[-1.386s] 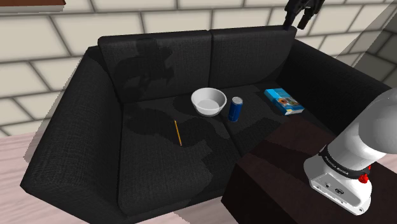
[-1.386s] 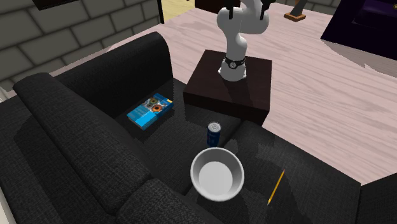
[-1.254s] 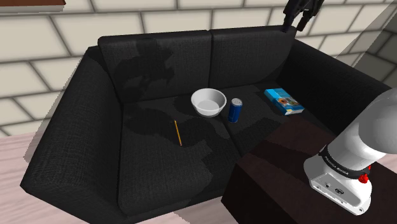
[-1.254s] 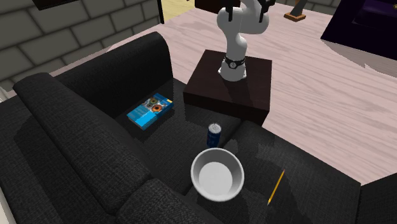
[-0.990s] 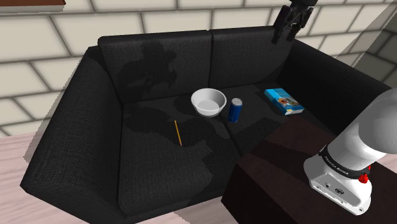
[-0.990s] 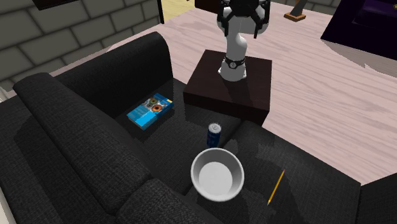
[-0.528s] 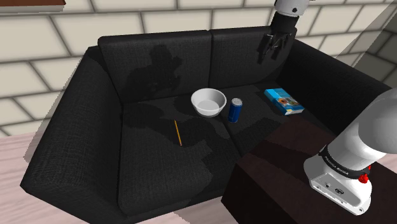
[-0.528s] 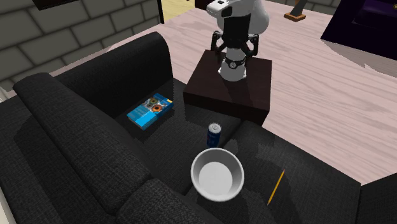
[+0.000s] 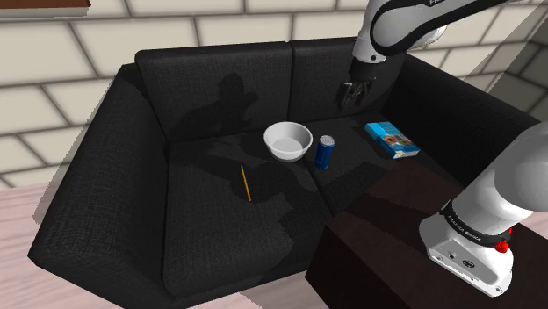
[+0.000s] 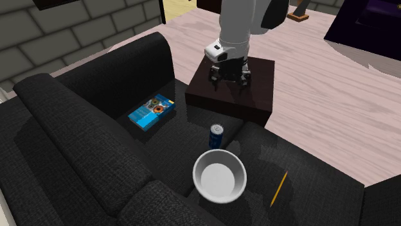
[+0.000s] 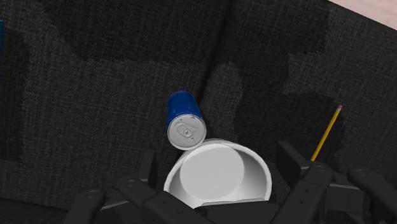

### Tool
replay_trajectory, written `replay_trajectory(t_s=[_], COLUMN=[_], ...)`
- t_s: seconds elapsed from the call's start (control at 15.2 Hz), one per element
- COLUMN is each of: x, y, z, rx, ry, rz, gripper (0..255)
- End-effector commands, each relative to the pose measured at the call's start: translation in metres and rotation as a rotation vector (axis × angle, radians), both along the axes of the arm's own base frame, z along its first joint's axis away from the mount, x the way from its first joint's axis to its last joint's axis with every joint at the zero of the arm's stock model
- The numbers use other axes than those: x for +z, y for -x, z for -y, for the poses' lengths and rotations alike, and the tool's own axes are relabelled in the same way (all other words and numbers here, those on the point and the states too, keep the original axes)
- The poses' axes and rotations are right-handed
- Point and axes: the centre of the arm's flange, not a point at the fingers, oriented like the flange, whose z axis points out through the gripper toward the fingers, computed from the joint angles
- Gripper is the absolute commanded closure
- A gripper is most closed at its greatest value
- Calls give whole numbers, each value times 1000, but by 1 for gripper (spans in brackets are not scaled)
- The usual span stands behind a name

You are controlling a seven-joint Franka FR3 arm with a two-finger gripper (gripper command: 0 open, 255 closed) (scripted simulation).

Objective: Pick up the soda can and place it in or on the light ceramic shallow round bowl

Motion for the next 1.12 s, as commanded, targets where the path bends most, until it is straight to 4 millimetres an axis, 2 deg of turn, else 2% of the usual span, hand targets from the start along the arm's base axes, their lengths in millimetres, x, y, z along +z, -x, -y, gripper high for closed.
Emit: replay_trajectory(t_s=[0.0,0.66,1.06], x=[-24,-147,-177], y=[-11,-58,-59], z=[2,10,10], rx=[6,33,34], ry=[7,41,42], rz=[-3,-26,-26], gripper=[0,0,0])
